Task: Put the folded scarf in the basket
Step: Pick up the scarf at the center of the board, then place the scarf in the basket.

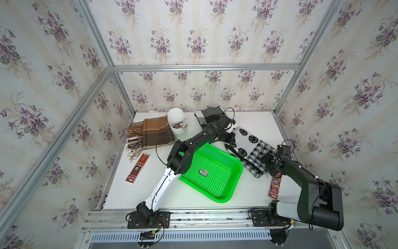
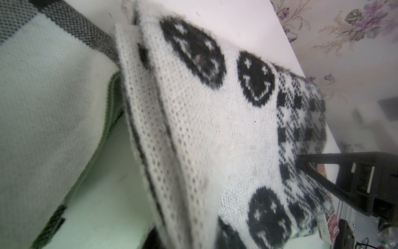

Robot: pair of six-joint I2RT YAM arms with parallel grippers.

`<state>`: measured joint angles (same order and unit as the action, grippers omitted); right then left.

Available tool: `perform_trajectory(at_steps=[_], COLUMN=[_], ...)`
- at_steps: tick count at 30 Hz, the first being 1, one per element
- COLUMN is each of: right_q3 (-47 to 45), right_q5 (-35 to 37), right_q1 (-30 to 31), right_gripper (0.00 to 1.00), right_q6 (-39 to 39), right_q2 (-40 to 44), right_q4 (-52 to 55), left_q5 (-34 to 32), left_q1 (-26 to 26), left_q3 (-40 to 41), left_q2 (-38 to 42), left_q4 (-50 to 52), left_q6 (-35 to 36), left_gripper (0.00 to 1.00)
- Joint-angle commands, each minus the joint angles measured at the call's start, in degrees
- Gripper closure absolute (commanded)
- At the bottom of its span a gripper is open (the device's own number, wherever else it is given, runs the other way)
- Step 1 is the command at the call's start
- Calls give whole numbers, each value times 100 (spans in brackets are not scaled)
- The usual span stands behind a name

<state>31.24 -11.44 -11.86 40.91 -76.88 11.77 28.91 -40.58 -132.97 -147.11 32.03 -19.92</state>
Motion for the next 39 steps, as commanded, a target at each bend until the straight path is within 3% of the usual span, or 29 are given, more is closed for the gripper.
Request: perform_trajectory(at_steps=[1, 13, 30, 36, 39], right_q3=[-150, -218, 1096, 1903, 2238], right_q5=[-170, 33, 174, 269, 383], right_q1=[-10, -10, 180, 851, 1328], right_gripper=[30, 100, 100, 100, 100], right_q6=[41, 313, 111, 217, 456], right_q2=[-125, 115, 1508, 1786, 2043], right_q4=[207, -37, 1318, 2002, 2354], left_q5=[145, 252, 99, -312, -442], left_q1=[-3, -7, -11, 66, 146], left_q3=[-45, -70, -592, -485, 27], left_q2=[-55, 60, 690, 1356, 1929], left_q4=[-117, -162, 198, 752, 852], left_q6=[-63, -148, -211, -91, -82], left_gripper=[97, 100, 100, 100, 100])
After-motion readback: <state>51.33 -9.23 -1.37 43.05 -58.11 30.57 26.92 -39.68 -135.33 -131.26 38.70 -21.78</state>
